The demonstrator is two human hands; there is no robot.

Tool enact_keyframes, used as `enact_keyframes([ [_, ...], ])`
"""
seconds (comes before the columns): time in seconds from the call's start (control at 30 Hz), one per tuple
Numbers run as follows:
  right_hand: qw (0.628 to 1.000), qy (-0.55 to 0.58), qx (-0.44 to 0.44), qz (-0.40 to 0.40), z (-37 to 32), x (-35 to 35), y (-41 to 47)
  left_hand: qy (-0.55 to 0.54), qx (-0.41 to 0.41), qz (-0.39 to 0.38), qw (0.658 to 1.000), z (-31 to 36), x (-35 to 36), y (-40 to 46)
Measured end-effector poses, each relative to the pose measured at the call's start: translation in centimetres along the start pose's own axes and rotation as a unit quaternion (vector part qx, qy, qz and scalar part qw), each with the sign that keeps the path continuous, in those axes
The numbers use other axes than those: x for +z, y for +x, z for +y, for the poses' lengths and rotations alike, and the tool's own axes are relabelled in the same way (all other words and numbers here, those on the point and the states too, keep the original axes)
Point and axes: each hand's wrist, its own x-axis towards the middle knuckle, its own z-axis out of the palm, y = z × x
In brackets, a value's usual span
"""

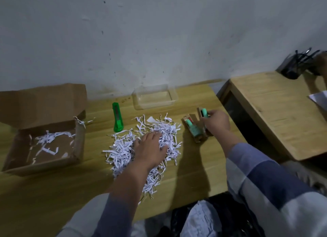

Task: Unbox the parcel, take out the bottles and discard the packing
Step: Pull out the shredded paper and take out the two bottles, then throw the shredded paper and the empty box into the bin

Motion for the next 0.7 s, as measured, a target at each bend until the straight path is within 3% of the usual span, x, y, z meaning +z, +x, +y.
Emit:
enact_keyframes([
  [0.33, 0.998, -0.057, 0.005, -0.034, 1.3, 2.5, 1.9, 0.001, 0.01, 0.044, 0.999, -0.6, 1.1, 0.3],
  [0.5, 0.98, -0.111, -0.166, 0.009, -1.1, 3.5, 0.0, -0.024, 0.017, 0.089, 0.996, -1.0, 0.2, -0.3],
  [0.6, 0.957, -0.103, -0.265, -0.058, -3.0, 5.9, -1.4, -0.016, 0.015, 0.108, 0.994, -1.7, -0.7, -0.6],
  [0.7, 0.934, -0.11, -0.301, -0.16, -4.1, 8.6, -2.0, -0.007, 0.005, 0.129, 0.992, -3.3, -1.3, -1.3],
])
